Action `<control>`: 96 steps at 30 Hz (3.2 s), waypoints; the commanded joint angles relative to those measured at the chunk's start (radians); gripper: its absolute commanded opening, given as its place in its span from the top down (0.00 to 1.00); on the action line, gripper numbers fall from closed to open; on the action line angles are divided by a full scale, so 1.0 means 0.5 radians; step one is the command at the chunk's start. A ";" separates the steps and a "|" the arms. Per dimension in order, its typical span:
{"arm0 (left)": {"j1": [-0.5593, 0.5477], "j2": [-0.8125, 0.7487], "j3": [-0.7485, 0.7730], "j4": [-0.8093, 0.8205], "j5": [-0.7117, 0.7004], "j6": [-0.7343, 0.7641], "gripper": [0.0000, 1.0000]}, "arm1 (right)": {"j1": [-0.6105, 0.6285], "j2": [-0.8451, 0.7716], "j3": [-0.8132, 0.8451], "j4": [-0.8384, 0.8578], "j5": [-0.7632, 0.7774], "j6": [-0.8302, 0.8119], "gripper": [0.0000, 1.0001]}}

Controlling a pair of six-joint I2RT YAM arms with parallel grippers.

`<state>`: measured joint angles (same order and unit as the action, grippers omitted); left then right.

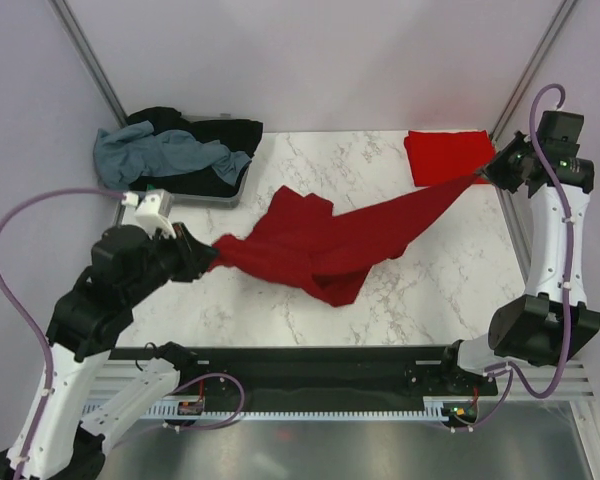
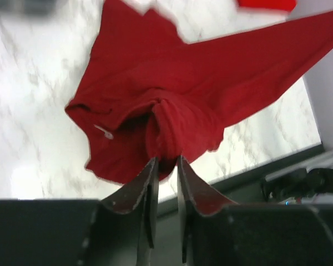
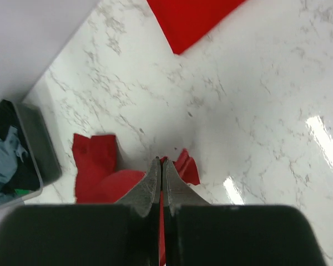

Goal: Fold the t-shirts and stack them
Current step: Flatten the tshirt out

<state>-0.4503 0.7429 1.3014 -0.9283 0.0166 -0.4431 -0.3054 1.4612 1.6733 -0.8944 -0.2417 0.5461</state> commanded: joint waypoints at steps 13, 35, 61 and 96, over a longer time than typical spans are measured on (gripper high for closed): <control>-0.001 -0.046 -0.544 -0.092 0.099 -0.298 0.26 | 0.025 -0.207 -0.760 0.356 -0.084 -0.043 1.00; 0.210 3.122 1.673 0.317 0.034 0.267 0.34 | 0.703 -0.088 -0.972 0.549 0.121 -0.104 1.00; 0.109 3.432 1.726 0.396 0.206 0.125 0.96 | 0.709 -0.020 -1.055 0.623 0.091 -0.166 1.00; 0.109 0.487 1.818 0.221 0.283 0.181 0.98 | 0.709 -1.222 0.724 0.129 0.694 0.062 1.00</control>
<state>-0.3950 1.0298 2.2147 -0.8574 0.1139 -0.3840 0.0486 0.9058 1.9781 -0.8360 -0.0051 0.5903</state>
